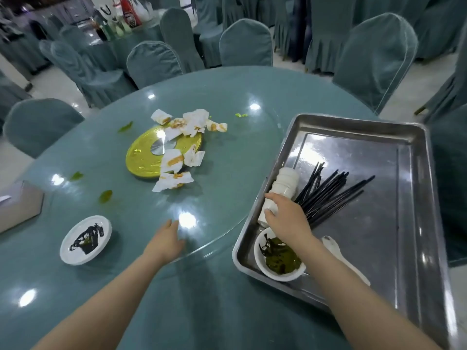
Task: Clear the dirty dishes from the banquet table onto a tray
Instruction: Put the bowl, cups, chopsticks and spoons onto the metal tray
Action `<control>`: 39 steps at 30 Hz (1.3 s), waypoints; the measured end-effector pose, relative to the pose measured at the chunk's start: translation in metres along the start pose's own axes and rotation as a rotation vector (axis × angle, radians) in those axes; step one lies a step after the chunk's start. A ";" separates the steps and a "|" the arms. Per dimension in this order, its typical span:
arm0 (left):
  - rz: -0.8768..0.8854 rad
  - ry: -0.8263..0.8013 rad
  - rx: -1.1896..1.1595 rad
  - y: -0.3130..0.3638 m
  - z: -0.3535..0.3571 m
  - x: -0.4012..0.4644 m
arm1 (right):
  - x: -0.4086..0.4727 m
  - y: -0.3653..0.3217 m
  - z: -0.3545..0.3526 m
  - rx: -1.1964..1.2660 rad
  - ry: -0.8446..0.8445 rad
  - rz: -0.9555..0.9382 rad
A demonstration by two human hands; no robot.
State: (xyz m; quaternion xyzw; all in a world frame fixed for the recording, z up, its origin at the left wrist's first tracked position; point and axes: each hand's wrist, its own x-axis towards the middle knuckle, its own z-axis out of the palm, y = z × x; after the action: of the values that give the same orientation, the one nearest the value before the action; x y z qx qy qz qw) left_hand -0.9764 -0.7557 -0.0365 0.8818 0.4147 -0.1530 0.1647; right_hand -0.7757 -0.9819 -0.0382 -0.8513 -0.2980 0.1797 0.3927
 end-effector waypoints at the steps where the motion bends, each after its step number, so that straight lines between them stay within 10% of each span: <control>1: -0.042 -0.051 0.059 -0.012 0.004 -0.001 | 0.000 -0.002 0.004 -0.019 -0.009 -0.016; 19: 0.143 -0.054 0.077 -0.046 0.022 0.005 | 0.012 -0.056 0.105 -0.281 -0.221 -0.067; 24: 0.269 -0.140 -0.228 -0.073 0.007 0.009 | 0.003 -0.072 0.143 -0.360 -0.300 -0.020; 39: -0.114 0.482 -0.672 -0.255 -0.023 0.028 | 0.013 -0.175 0.274 -0.159 -0.264 0.137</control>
State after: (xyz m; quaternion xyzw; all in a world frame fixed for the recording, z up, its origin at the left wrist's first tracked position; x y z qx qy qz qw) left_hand -1.1554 -0.5733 -0.0686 0.7650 0.5165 0.1928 0.3329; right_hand -0.9779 -0.7297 -0.0756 -0.8670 -0.3014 0.2925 0.2683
